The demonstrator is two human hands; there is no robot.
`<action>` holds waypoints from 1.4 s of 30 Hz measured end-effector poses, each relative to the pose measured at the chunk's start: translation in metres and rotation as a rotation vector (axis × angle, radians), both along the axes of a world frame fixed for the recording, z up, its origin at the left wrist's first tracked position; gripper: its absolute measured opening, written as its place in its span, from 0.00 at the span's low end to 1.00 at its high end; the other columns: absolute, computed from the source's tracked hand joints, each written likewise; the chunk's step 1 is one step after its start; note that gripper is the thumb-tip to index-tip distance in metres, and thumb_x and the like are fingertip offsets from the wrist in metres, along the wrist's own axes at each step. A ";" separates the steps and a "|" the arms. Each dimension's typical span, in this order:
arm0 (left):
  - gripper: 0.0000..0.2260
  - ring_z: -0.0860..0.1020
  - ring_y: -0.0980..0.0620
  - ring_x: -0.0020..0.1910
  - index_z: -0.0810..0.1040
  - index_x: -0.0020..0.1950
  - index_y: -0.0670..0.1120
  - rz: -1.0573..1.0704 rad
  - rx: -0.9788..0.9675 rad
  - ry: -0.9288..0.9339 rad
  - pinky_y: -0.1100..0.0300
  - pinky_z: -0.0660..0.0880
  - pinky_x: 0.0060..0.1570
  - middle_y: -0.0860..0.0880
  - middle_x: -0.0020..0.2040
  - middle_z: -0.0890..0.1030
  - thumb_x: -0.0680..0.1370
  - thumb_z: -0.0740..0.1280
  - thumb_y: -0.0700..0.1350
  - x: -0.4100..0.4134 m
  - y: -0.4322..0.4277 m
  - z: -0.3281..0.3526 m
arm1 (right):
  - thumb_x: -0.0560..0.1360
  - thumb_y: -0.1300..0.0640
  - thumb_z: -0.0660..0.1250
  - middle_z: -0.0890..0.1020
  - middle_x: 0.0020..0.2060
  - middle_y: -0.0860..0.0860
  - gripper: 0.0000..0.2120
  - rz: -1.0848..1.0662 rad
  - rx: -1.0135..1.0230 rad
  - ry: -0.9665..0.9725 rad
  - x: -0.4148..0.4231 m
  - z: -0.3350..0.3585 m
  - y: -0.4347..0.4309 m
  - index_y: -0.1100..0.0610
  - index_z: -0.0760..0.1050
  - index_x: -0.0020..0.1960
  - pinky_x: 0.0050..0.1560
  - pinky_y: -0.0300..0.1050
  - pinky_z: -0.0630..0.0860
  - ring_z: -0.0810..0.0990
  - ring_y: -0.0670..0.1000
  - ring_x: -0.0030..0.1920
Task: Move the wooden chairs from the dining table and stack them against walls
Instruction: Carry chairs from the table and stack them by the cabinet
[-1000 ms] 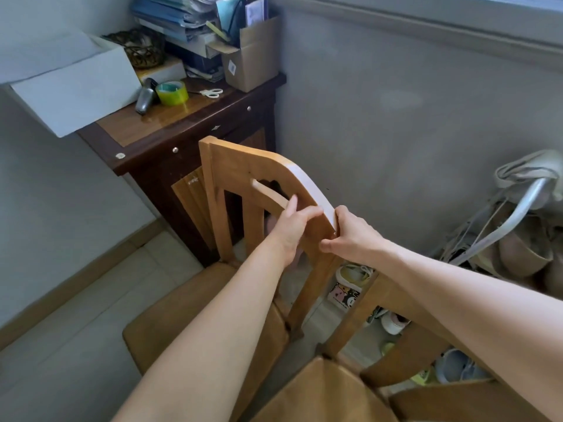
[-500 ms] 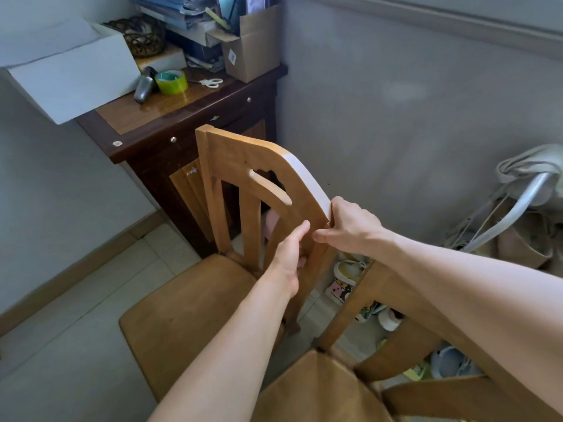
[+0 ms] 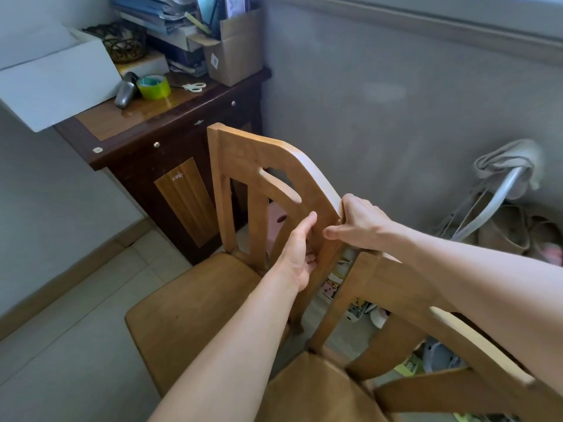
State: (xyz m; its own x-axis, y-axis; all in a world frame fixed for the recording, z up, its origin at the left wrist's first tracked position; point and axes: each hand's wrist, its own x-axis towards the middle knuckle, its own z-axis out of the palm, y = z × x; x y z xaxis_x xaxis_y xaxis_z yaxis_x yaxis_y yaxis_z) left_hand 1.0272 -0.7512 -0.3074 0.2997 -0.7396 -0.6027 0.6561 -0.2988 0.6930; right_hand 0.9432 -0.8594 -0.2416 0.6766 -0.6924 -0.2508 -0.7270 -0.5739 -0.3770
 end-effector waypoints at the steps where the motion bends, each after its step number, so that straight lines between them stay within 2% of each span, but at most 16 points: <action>1: 0.35 0.64 0.43 0.73 0.66 0.75 0.52 -0.007 0.000 0.004 0.47 0.59 0.73 0.46 0.73 0.70 0.72 0.65 0.66 -0.002 -0.002 0.000 | 0.69 0.44 0.71 0.73 0.41 0.50 0.22 -0.005 0.005 -0.002 -0.003 0.000 -0.002 0.59 0.67 0.49 0.39 0.50 0.72 0.75 0.54 0.41; 5: 0.34 0.65 0.44 0.73 0.68 0.74 0.51 -0.044 0.011 -0.029 0.47 0.60 0.73 0.46 0.73 0.70 0.72 0.66 0.66 -0.009 -0.005 0.003 | 0.69 0.45 0.72 0.74 0.42 0.50 0.23 -0.015 0.054 -0.018 -0.010 0.000 -0.004 0.58 0.66 0.50 0.37 0.49 0.72 0.74 0.51 0.38; 8: 0.31 0.65 0.48 0.72 0.69 0.73 0.50 -0.080 -0.003 -0.078 0.51 0.59 0.73 0.49 0.71 0.72 0.74 0.66 0.63 -0.017 -0.002 0.009 | 0.68 0.45 0.74 0.76 0.46 0.52 0.25 -0.001 0.133 -0.040 -0.014 0.006 -0.004 0.58 0.66 0.53 0.42 0.51 0.76 0.77 0.53 0.43; 10: 0.27 0.67 0.50 0.71 0.70 0.72 0.50 -0.096 -0.046 -0.129 0.51 0.58 0.73 0.51 0.67 0.75 0.76 0.66 0.58 -0.023 0.003 0.012 | 0.66 0.44 0.75 0.78 0.48 0.51 0.28 0.016 0.225 -0.051 -0.021 0.010 -0.003 0.56 0.66 0.56 0.45 0.50 0.78 0.78 0.51 0.46; 13: 0.25 0.72 0.50 0.67 0.71 0.72 0.52 -0.104 -0.129 -0.222 0.48 0.64 0.71 0.50 0.65 0.78 0.75 0.63 0.47 -0.035 0.016 0.009 | 0.62 0.44 0.78 0.79 0.47 0.47 0.36 0.053 0.340 -0.015 -0.040 0.011 0.003 0.52 0.63 0.61 0.40 0.41 0.76 0.79 0.45 0.45; 14: 0.27 0.72 0.50 0.68 0.67 0.75 0.54 -0.106 -0.121 -0.276 0.48 0.66 0.70 0.51 0.67 0.76 0.74 0.62 0.44 -0.042 0.020 0.007 | 0.62 0.46 0.78 0.79 0.47 0.47 0.38 0.071 0.341 -0.006 -0.046 0.009 0.005 0.51 0.61 0.64 0.40 0.40 0.76 0.79 0.45 0.45; 16: 0.33 0.65 0.51 0.72 0.58 0.77 0.60 -0.124 -0.066 -0.461 0.50 0.66 0.70 0.54 0.75 0.66 0.76 0.64 0.41 -0.056 0.027 0.003 | 0.64 0.50 0.77 0.79 0.46 0.48 0.41 0.112 0.277 -0.007 -0.053 0.005 0.008 0.51 0.57 0.68 0.42 0.43 0.78 0.79 0.47 0.45; 18: 0.37 0.61 0.53 0.74 0.52 0.78 0.63 -0.160 -0.031 -0.662 0.53 0.66 0.69 0.57 0.78 0.58 0.76 0.68 0.42 -0.068 0.030 0.002 | 0.65 0.49 0.76 0.79 0.46 0.49 0.38 0.143 0.184 0.001 -0.054 0.005 0.010 0.52 0.58 0.67 0.47 0.50 0.80 0.80 0.50 0.46; 21: 0.44 0.61 0.50 0.75 0.46 0.79 0.58 -0.208 0.023 -0.870 0.52 0.66 0.68 0.54 0.79 0.54 0.75 0.73 0.46 -0.075 0.025 0.004 | 0.65 0.46 0.76 0.80 0.45 0.50 0.33 0.180 0.106 0.040 -0.052 0.008 0.011 0.54 0.61 0.60 0.46 0.51 0.80 0.80 0.52 0.45; 24: 0.45 0.64 0.46 0.74 0.43 0.80 0.54 -0.217 0.100 -0.983 0.50 0.67 0.68 0.51 0.80 0.54 0.75 0.73 0.46 -0.079 0.018 0.007 | 0.65 0.44 0.76 0.80 0.45 0.50 0.30 0.196 0.061 0.088 -0.051 0.011 0.011 0.55 0.62 0.55 0.43 0.50 0.78 0.80 0.54 0.44; 31: 0.45 0.67 0.42 0.72 0.46 0.80 0.51 -0.168 0.143 -1.013 0.49 0.68 0.68 0.48 0.79 0.56 0.74 0.74 0.46 -0.086 0.012 0.009 | 0.65 0.43 0.76 0.81 0.46 0.50 0.29 0.211 -0.006 0.107 -0.052 0.017 0.009 0.55 0.64 0.55 0.47 0.54 0.79 0.80 0.55 0.45; 38: 0.46 0.51 0.44 0.78 0.44 0.80 0.47 -0.111 0.181 -1.044 0.49 0.59 0.72 0.46 0.81 0.51 0.74 0.74 0.47 -0.096 0.000 0.009 | 0.66 0.42 0.74 0.80 0.43 0.51 0.28 0.268 -0.101 0.141 -0.055 0.019 0.001 0.54 0.64 0.55 0.44 0.55 0.79 0.80 0.57 0.42; 42: 0.46 0.56 0.41 0.77 0.45 0.80 0.47 -0.083 0.200 -1.037 0.48 0.62 0.71 0.45 0.80 0.54 0.73 0.74 0.49 -0.098 -0.003 0.012 | 0.66 0.43 0.74 0.75 0.36 0.45 0.27 0.268 -0.154 0.147 -0.054 0.019 -0.003 0.53 0.65 0.55 0.37 0.49 0.75 0.78 0.55 0.40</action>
State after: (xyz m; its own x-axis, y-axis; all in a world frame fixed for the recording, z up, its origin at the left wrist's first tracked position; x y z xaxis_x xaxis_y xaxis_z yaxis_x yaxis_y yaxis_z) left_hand 0.9294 -0.7539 -0.2955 0.6905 -0.6970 -0.1934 -0.2562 -0.4857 0.8358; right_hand 0.8891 -0.8622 -0.2223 0.8040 -0.5323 -0.2651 -0.5828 -0.7939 -0.1735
